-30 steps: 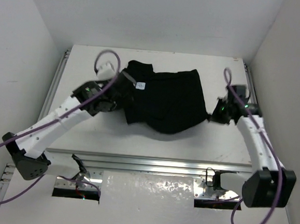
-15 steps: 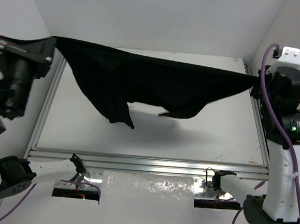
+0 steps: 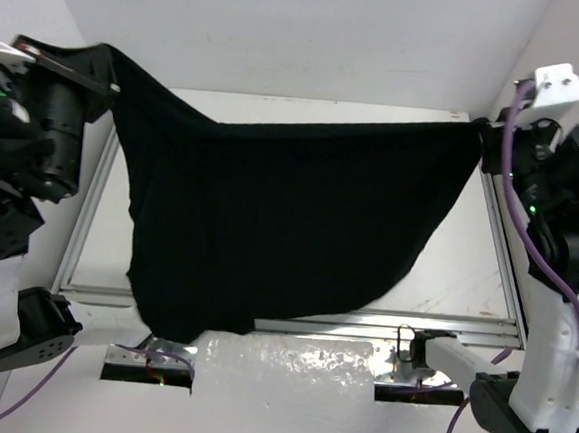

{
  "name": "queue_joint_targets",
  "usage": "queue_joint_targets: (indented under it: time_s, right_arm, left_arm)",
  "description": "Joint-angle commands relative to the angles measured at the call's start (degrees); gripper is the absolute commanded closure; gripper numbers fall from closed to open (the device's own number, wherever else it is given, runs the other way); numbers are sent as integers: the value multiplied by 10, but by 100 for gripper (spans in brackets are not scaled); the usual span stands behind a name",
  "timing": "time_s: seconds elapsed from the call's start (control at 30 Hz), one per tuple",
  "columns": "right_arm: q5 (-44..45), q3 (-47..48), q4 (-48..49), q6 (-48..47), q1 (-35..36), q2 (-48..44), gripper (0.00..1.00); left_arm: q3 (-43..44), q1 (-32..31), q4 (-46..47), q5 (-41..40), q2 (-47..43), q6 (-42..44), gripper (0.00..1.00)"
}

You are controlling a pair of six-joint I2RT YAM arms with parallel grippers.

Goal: Fold and stack the t-shirts
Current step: Flatten the tshirt out

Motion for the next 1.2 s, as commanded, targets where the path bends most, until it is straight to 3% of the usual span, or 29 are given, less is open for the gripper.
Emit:
queue_joint_targets:
  time_s: [0.0, 0.1, 0.2, 0.4, 0.63, 0.9, 1.03, 1.17]
  right_arm:
    - [-5, 58, 46, 23, -4, -37, 100]
    - [-6, 50, 59, 37, -4, -59, 100]
    - [3, -5, 78, 63, -5, -88, 100]
    - [59, -57, 54, 89, -5, -124, 100]
    - [119, 20, 14, 78, -5, -117, 100]
    - [123, 90, -27, 76, -4, -69, 100]
    - [127, 25, 10, 74, -5, -46, 100]
    - [134, -50, 77, 64, -5, 2, 100]
  left_arm:
    - [-54, -3, 35, -17, -41, 9, 100]
    - [-114, -3, 36, 22, -73, -15, 100]
    - [-201, -3, 101, 87, -112, 34, 100]
    - [-163, -3, 71, 98, -97, 39, 100]
    - [-128, -4, 116, 150, -110, 95, 100]
    - [-98, -9, 110, 98, -94, 99, 100]
    - [-82, -9, 117, 63, -33, 122, 100]
    - [-99, -9, 187, -8, 34, 206, 100]
